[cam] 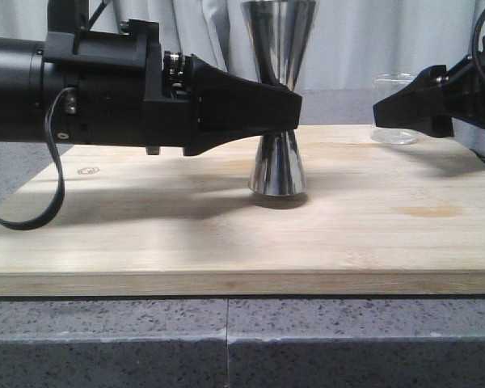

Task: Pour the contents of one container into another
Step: 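Lower the glass beaker onto the board's far corner with the right gripper, then open the right gripper and lift it off the beaker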

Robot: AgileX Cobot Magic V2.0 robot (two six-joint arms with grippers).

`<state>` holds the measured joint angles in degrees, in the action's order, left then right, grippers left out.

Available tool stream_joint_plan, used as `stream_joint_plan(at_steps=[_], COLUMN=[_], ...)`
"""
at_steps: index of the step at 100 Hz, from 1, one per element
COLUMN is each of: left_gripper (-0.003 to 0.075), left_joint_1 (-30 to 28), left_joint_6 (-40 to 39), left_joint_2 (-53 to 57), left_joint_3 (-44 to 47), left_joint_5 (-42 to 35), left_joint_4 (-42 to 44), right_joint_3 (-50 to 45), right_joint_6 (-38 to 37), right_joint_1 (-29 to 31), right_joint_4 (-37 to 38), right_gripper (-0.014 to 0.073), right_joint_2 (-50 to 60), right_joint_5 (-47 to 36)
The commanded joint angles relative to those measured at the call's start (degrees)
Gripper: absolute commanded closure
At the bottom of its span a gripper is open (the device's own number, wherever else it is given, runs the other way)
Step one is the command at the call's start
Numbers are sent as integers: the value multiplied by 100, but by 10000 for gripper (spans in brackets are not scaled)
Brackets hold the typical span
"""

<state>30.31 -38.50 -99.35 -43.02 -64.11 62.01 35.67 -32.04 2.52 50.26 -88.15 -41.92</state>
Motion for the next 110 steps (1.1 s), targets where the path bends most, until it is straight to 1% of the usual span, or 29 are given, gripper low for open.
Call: stream_joint_plan(at_steps=[1,28,48,75,97,110], left_gripper=[739,739,739,739,739,739], left_joint_1=[-2,-2,-2,-2,-2,-2], left_joint_6=[-41,-41,-41,-41,-41,-41], left_joint_2=[281,281,281,281,281,281], left_joint_3=[-154,-154,-154,-154,-154,-154], left_joint_5=[-469,-469,-469,-469,-479,-479], left_joint_4=[-262,-262,-262,-262,-262,-262], right_joint_3=[102,102,102,102,102,102], right_joint_6=[-196,-681,-898,-1750,-2155,-2261], right_joint_1=[38,38,38,38,38,38], right_joint_4=[91,506,707,1466,1868,1999], right_gripper=[120,120,120,120,120,120], right_joint_2=[293,535,779,1146,1687,2130], right_joint_5=[-269,81,355,627,895,1064])
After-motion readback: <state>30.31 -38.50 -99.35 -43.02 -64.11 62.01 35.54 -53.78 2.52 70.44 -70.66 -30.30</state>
